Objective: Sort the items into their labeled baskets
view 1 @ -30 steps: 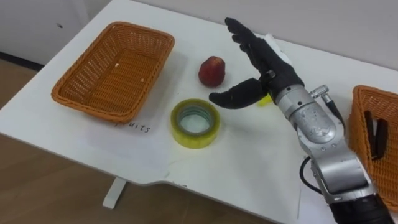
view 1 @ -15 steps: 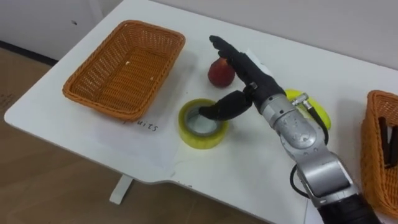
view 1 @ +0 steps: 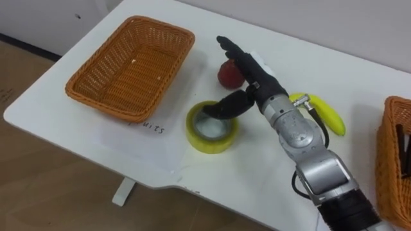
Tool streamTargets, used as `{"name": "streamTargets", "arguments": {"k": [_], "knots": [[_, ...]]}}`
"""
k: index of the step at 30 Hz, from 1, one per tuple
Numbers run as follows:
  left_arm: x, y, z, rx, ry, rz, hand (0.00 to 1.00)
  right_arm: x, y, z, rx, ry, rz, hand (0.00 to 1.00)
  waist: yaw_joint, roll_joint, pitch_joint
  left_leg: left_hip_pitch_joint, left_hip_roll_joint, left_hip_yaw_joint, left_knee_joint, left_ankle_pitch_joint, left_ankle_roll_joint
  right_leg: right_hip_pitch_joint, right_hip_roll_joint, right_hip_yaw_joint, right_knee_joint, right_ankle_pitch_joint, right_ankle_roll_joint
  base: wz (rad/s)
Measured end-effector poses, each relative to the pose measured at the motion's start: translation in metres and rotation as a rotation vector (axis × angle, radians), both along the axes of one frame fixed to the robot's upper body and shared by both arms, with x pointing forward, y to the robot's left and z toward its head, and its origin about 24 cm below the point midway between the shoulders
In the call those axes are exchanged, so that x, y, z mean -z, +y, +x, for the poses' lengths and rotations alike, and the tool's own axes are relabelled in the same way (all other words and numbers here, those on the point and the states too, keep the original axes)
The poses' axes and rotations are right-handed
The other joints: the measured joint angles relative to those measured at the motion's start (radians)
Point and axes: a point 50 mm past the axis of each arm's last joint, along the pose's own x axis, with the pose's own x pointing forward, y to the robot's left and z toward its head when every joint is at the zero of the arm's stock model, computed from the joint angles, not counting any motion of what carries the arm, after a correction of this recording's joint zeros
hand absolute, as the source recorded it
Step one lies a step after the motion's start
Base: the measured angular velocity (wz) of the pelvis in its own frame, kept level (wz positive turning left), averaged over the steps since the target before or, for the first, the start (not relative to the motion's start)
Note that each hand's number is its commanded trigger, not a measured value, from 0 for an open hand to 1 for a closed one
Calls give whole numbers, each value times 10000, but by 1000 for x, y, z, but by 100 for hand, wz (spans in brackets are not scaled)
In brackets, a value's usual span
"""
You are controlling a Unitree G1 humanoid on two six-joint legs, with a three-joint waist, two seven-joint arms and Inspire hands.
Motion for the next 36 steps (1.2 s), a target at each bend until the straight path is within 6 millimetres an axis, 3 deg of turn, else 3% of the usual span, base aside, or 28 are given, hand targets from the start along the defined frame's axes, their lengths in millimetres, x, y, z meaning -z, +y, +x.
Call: {"name": "streamTargets", "arguments": {"k": [11,20,36], "knots": [[0,-4,2,68,68,-42,0,7,1,0,154,184,-92,0,57,121,13,-16,-33,-144,-1,2,3,18,-31,-121,0,-1,2,3],[1,-7,1,159,241,55,0,13,5,-2,60,371,-100,0,30,229,-30,-15,-38,-137,1,2,3,27,-33,-151,0,-3,4,0],[1,-6,4,118,248,-165,0,23,6,-5,-703,933,-1246,0,29,188,-89,-34,-50,-137,28,12,15,23,-40,-129,0,-5,8,0]]}}
